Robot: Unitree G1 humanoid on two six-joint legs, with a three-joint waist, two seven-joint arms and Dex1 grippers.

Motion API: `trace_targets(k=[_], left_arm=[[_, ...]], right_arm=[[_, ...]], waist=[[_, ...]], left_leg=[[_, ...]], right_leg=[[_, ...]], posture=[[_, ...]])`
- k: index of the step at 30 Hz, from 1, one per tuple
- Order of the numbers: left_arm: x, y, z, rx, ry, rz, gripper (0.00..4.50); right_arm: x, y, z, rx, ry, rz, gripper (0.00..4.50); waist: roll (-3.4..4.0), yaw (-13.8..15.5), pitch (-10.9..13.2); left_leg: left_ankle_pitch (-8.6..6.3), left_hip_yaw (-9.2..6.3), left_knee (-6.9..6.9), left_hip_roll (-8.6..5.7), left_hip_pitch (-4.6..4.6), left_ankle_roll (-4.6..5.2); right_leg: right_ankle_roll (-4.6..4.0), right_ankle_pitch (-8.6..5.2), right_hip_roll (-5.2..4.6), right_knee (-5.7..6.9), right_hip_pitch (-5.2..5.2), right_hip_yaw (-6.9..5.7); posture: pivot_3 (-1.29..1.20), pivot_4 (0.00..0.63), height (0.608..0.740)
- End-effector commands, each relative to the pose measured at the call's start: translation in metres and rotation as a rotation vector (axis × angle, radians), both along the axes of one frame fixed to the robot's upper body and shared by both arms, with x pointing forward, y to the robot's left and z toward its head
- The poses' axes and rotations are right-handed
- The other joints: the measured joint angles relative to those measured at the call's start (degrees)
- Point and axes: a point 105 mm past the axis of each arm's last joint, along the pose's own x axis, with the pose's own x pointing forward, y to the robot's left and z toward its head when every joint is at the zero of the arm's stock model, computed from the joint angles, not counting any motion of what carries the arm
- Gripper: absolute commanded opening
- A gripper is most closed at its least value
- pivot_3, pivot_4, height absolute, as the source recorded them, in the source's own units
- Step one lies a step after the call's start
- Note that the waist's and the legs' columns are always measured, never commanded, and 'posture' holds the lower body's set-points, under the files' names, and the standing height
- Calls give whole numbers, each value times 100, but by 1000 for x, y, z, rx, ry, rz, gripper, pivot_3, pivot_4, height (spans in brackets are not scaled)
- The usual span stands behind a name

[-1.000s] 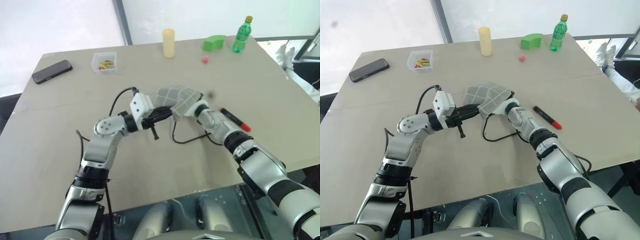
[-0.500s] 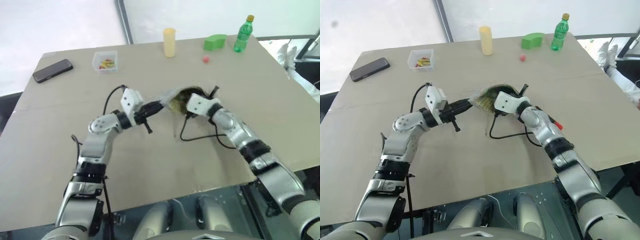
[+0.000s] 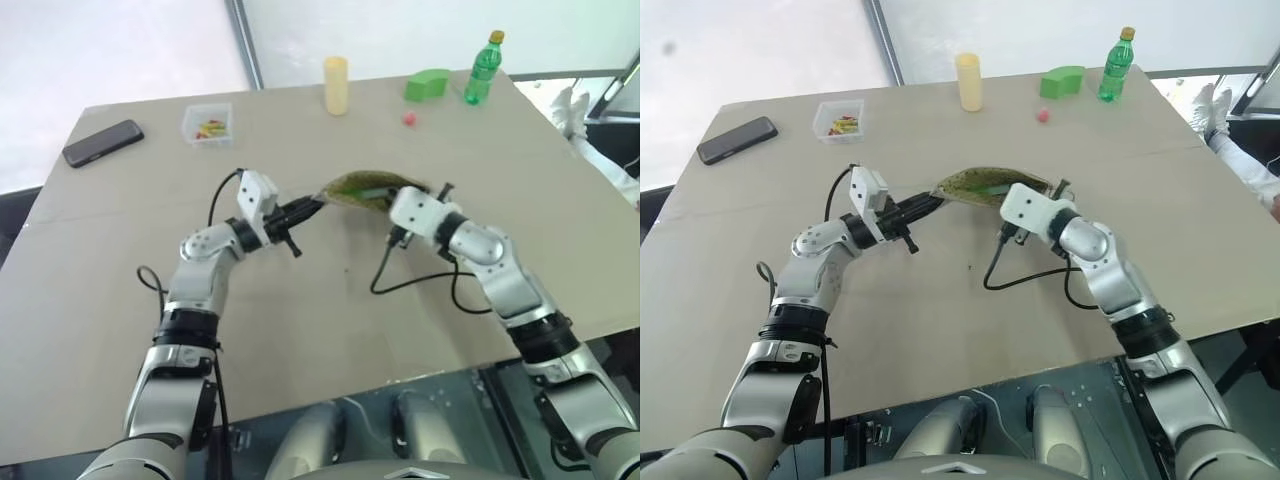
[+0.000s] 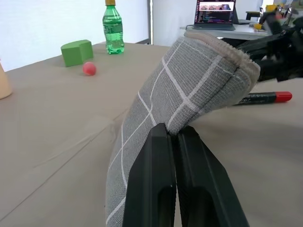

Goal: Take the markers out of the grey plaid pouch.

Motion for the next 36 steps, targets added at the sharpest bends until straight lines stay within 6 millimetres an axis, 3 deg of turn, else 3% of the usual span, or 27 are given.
trace_targets(k=[1, 2, 9, 17, 21, 28, 32, 36], left_arm=[[-3, -5, 18, -12, -73, -38, 0], [-5, -7, 19, -16, -73, -46, 0], [-15, -15, 18, -51, -9, -115, 0], [-23, -20, 17, -56, 64, -187, 0], [-29, -24, 13, -53, 99, -224, 0], [-47, -29, 18, -68, 136, -340, 0], [-67, -21, 23, -38, 165, -456, 0], [-74, -5, 20, 23, 212, -494, 0]], right_arm=[[12, 10, 0, -56, -3, 10, 2193], [15, 12, -3, -77, 0, 13, 2624], [47, 20, -20, -338, -114, -13, 2624], [72, 19, -23, -451, -281, -136, 2624], [73, 30, -21, -426, -385, -165, 2624], [66, 50, 2, -231, -525, -170, 2624], [62, 48, 7, -112, -497, -141, 2624], [51, 48, 7, -120, -535, -9, 2624]], waist=[[0, 5, 0], [0, 6, 0], [-1, -13, 0], [0, -24, 0], [0, -31, 0], [0, -45, 0], [0, -134, 0], [0, -183, 0]], left_leg=[[0, 0, 0, 0, 0, 0], [0, 0, 0, 0, 0, 0], [0, 0, -1, -1, 0, 0], [1, 0, -4, 1, 2, -3], [1, 0, -7, 0, 2, -3], [5, 0, -10, 1, 6, -9], [6, 0, -12, 4, 7, -11], [6, 0, -14, 4, 8, -11]], right_leg=[[0, 0, -1, 0, 1, 0], [0, 0, -1, 0, 1, -1], [0, 0, 0, -1, -2, 0], [-1, 0, 4, 0, -3, 2], [-1, 0, 5, -2, -4, 2], [-2, 0, 11, 0, -4, 7], [-2, 0, 14, 2, -4, 8], [-3, 0, 22, -1, -4, 9]], posture=[[0, 150, 740], [0, 150, 740], [0, 150, 740], [0, 150, 740], [0, 150, 740], [0, 150, 740], [0, 150, 740], [0, 150, 740]])
